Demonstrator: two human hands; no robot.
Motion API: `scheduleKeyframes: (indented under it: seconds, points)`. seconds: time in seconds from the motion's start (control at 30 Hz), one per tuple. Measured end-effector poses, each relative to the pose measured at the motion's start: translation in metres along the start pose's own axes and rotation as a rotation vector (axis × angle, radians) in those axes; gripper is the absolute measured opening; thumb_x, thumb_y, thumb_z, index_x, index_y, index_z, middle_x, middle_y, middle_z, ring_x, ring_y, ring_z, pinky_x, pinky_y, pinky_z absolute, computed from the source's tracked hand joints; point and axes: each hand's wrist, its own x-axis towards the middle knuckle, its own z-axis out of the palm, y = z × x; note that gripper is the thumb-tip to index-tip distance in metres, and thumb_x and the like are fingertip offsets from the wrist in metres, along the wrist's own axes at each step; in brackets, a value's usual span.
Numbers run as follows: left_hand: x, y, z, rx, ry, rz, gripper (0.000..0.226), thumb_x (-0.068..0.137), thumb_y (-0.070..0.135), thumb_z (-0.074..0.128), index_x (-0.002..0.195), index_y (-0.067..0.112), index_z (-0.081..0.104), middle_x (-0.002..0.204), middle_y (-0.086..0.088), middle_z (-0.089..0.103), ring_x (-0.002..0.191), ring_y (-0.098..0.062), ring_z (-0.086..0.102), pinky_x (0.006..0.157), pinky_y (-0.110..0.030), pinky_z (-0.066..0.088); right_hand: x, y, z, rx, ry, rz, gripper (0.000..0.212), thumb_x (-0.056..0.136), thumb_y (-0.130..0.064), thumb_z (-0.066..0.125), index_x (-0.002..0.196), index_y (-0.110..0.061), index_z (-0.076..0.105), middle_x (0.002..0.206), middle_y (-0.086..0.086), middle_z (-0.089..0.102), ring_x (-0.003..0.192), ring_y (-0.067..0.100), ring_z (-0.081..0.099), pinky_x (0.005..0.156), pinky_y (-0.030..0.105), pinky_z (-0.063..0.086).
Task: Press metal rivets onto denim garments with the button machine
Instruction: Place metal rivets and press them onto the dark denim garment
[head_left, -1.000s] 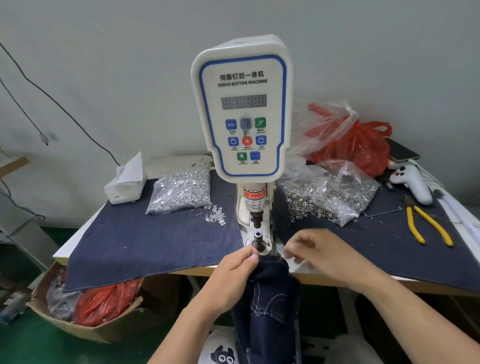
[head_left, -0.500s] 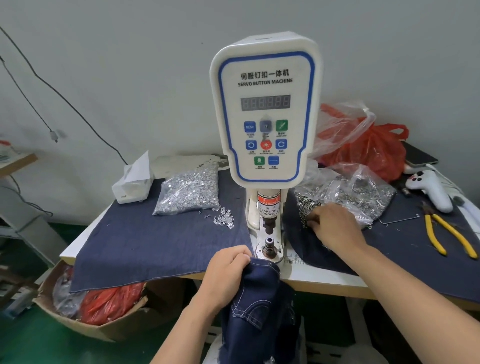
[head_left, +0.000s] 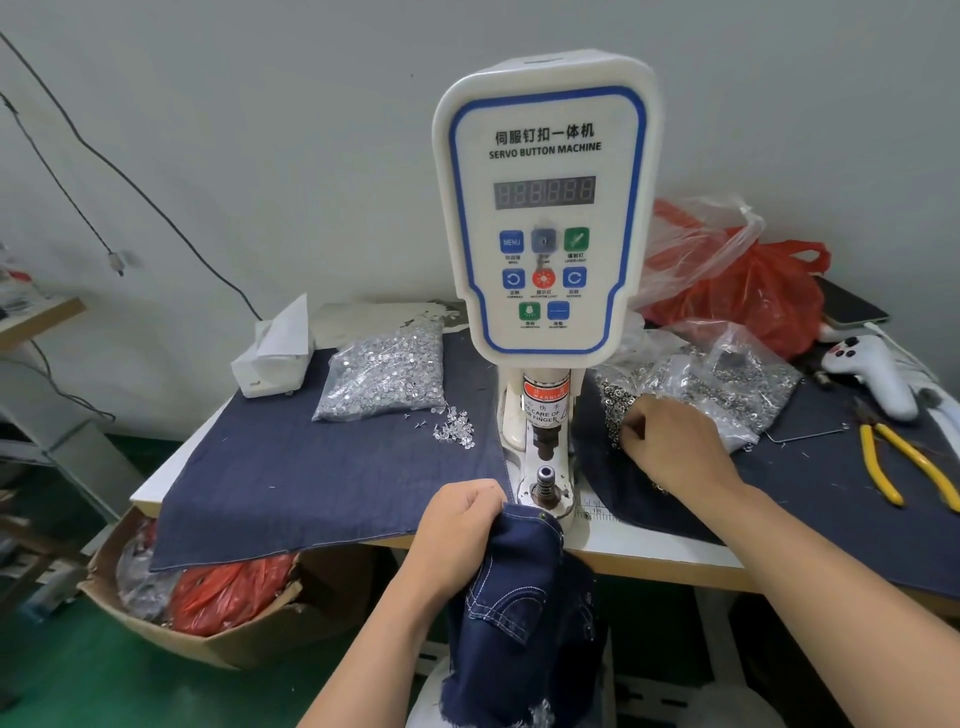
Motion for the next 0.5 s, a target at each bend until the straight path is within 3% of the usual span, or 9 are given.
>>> scheduleKeyframes:
  seconds: [0.1, 0.3, 0.4, 0.5]
  points:
    - [0.0005, -0.0014, 0.0007, 0.002, 0.002, -0.004, 0.025, 0.079, 0.027, 0.043, 0.065, 0.009, 0.032, 0.067, 0.003, 0.031, 0.068, -0.012, 0.026, 0.061, -0.034, 0.021, 0.0015, 0.0004, 0.003, -0.097, -0.058, -0.037, 0.012, 0.097, -0.029, 0.066, 0.103, -0.025, 0.075, 0.1, 0.007, 0.067, 0.098, 0.032, 0.064, 0.076, 0.036, 0.045]
    - [0.0012, -0.0001, 0.0, 0.005, -0.004, -0.012, 0.021, 0.079, 0.027, 0.043, 0.063, 0.019, 0.033, 0.065, 0.007, 0.031, 0.067, -0.011, 0.025, 0.061, -0.035, 0.021, 0.002, -0.0007, 0.0056, -0.1, 0.002, -0.033, 0.014, 0.094, -0.016, 0.061, 0.084, -0.017, 0.071, 0.087, 0.005, 0.068, 0.082, 0.031, 0.063, 0.065, 0.035, 0.039]
    - [0.0015, -0.0005, -0.0005, -0.002, -0.003, -0.019, 0.024, 0.079, 0.027, 0.043, 0.064, 0.012, 0.032, 0.067, 0.004, 0.031, 0.069, -0.013, 0.026, 0.063, -0.037, 0.021, 0.002, -0.0001, 0.0054, -0.088, -0.025, -0.005, 0.018, 0.097, -0.016, 0.058, 0.083, -0.014, 0.069, 0.086, 0.007, 0.068, 0.084, 0.032, 0.063, 0.068, 0.037, 0.044]
    - [0.0017, -0.0016, -0.0002, 0.005, -0.011, -0.018, 0.027, 0.079, 0.027, 0.041, 0.065, 0.005, 0.036, 0.069, -0.001, 0.033, 0.071, -0.015, 0.028, 0.065, -0.038, 0.023, 0.001, 0.0002, 0.004, 0.011, 0.006, 0.039, 0.019, 0.101, -0.016, 0.056, 0.084, -0.014, 0.065, 0.082, 0.005, 0.065, 0.08, 0.03, 0.06, 0.069, 0.035, 0.039]
